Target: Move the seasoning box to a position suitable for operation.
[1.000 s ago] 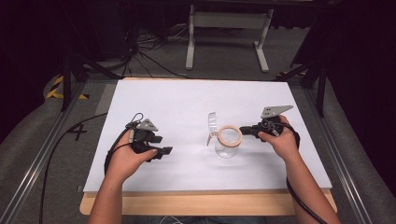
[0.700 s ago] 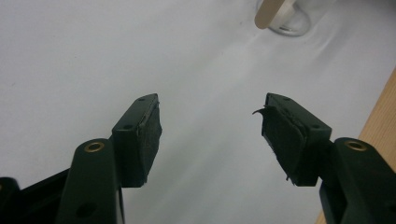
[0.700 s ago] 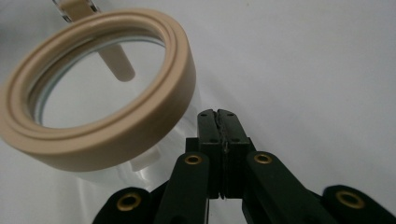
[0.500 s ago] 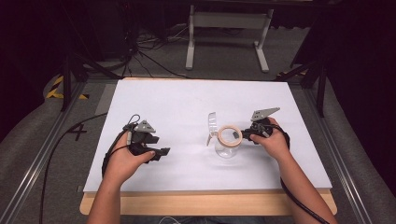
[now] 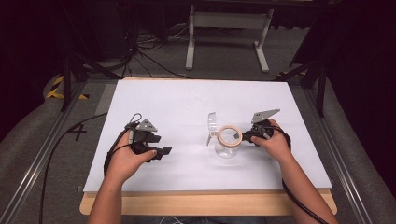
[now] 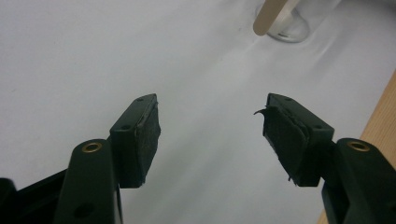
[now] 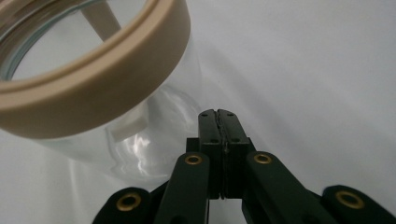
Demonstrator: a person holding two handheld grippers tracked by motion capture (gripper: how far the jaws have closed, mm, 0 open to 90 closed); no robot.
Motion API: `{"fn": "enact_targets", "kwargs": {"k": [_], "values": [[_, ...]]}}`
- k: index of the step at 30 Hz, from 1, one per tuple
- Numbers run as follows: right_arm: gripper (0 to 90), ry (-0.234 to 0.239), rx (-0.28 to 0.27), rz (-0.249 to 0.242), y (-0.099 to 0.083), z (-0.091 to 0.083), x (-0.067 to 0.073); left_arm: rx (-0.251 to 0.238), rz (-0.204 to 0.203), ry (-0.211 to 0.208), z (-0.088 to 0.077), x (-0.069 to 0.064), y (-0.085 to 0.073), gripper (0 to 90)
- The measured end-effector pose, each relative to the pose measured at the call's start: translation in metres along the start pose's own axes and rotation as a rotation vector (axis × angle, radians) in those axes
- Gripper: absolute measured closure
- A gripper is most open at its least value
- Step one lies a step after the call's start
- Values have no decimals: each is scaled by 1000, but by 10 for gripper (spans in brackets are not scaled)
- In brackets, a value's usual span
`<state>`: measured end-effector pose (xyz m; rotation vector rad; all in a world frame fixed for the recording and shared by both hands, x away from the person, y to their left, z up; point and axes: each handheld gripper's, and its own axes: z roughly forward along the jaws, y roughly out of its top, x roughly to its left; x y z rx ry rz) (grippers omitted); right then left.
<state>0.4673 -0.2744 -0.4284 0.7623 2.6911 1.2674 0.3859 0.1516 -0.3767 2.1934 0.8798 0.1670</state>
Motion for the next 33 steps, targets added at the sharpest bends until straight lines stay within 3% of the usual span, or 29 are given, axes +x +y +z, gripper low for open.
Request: {"fn": "enact_targets", "kwargs": {"k": [4,15,18,21,25,29,33], "values": [[894,-5,10,2,-5,-3,4,9,16,-13,6,-2,5,370],[895,30,49,-59,-9,-7,23,-1,61,-45,16,-6,19,377],[895,45,64,-76,-9,-7,29,6,53,-71,19,-6,20,435],[894,74,71,-74,-9,-6,35,18,49,-68,21,-5,21,463],[894,91,80,-87,-8,-5,41,10,76,-51,24,-3,21,488],[894,108,100,-108,-6,-3,48,43,38,21,25,2,19,590],[894,146,121,-122,-2,2,58,51,20,3,24,7,17,670]]}}
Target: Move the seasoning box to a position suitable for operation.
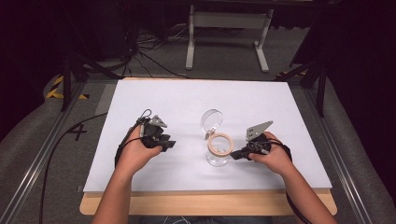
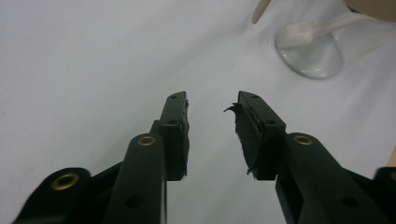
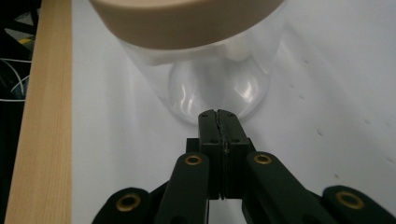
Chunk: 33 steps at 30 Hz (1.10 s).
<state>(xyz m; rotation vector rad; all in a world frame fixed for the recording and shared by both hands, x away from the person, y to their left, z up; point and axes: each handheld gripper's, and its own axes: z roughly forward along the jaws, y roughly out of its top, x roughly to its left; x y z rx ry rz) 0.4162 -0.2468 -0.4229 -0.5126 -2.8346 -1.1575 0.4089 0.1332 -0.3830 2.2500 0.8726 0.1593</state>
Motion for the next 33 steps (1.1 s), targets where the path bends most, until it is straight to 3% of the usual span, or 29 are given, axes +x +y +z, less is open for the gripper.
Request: {"fn": "enact_targets", "kwargs": {"k": [6,8,14,18,23,27,29,33], "values": [[895,16,20,-51,10,10,13,14,28,8,-6,0,2,767],[896,22,21,-62,13,13,16,-3,14,0,-8,1,1,785],[896,36,17,-80,18,21,22,-21,16,-19,-10,1,1,791],[895,46,23,-79,19,24,24,-4,25,-21,-8,0,2,782],[895,48,14,-65,20,15,23,-29,18,-32,-10,1,3,804],[895,30,-9,-60,23,5,26,-50,37,-10,-14,2,5,865],[895,8,-31,-54,27,-4,28,-92,15,-57,-17,2,5,885],[895,-35,-82,-33,32,-19,33,-124,-19,-102,-19,1,7,898]]}}
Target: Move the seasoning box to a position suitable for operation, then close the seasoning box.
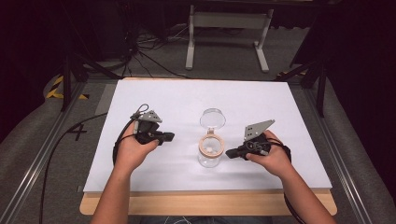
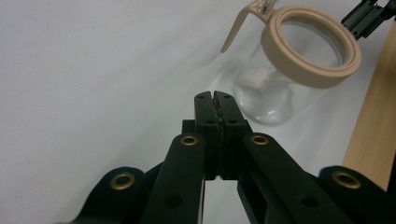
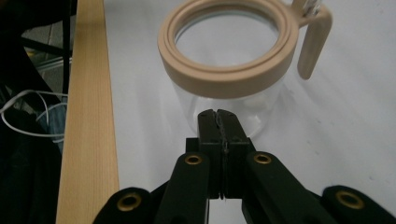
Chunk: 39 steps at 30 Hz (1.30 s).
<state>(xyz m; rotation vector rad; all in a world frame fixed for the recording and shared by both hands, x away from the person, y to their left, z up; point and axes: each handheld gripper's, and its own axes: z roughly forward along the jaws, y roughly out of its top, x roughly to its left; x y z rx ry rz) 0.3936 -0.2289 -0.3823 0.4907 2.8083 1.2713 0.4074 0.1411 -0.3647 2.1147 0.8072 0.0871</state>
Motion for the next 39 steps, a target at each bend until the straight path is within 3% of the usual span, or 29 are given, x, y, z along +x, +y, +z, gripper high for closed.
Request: {"fn": "enact_targets", "kwargs": {"k": [8,15,20,23,25,26,32,34,37,39], "values": [[894,-48,-62,28,13,-11,7,6,36,-6,5,-1,12,899],[894,-65,-121,45,24,-9,8,4,33,-23,10,-2,32,899],[894,-83,-171,70,31,-6,6,-38,28,-40,14,-2,45,899],[895,-86,-184,76,33,-4,5,-62,30,-23,17,-1,55,899],[894,-81,-193,71,34,-2,6,-54,40,29,24,0,62,899],[893,-82,-197,69,35,0,6,-55,35,31,28,1,64,899],[894,-116,-211,74,36,5,6,-107,23,-55,44,3,77,898],[894,-119,-224,81,36,5,6,-117,29,-57,48,1,81,898],[892,-125,-248,97,37,4,6,-86,74,-1,53,-3,85,881],[889,-140,-265,119,36,3,5,-77,78,-12,55,-2,88,882]]}}
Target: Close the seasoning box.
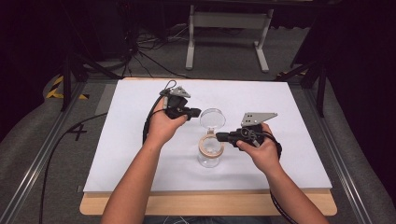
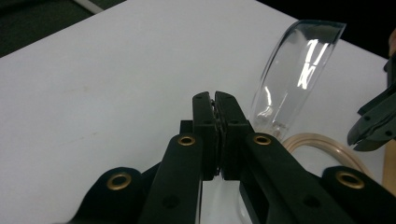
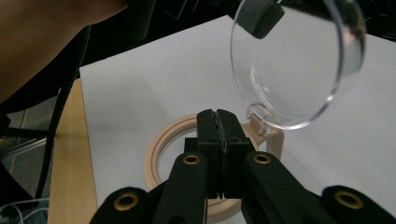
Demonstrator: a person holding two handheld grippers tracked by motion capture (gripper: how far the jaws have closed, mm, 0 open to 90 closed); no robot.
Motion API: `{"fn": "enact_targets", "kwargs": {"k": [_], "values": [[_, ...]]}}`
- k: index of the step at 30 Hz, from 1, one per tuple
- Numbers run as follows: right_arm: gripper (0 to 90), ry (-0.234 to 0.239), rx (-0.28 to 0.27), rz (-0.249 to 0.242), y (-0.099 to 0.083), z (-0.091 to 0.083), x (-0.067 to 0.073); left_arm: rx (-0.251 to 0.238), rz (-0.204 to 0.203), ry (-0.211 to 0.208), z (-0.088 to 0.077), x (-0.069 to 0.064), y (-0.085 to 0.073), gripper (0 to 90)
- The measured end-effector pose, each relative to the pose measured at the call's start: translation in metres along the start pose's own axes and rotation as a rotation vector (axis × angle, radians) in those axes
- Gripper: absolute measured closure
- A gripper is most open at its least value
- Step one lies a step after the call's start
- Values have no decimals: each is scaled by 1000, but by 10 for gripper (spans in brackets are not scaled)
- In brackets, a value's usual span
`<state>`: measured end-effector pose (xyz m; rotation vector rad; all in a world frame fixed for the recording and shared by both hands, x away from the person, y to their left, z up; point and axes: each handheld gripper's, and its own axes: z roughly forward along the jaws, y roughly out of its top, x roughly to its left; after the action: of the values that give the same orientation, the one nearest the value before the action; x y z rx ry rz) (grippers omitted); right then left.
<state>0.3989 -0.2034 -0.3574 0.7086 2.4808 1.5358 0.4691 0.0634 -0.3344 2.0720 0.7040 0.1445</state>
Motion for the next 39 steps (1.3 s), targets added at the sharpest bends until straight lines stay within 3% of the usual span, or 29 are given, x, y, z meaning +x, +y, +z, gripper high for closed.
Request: {"fn": "enact_targets", "kwargs": {"k": [5,23,28,33,36,39], "values": [[889,-7,-13,44,-3,-1,-5,-8,5,-10,4,-1,4,892],[889,7,-10,50,-2,-2,-3,-13,60,-61,-6,-13,1,891],[886,15,1,44,-2,-1,-1,-32,54,-66,-11,-15,-1,881],[886,30,19,41,-2,-1,2,-21,48,-77,-19,-16,-6,865],[883,38,33,34,-2,-1,3,-45,20,-126,-26,-19,-12,862],[887,46,58,21,-3,-3,5,-49,14,-140,-33,-24,-19,859]]}}
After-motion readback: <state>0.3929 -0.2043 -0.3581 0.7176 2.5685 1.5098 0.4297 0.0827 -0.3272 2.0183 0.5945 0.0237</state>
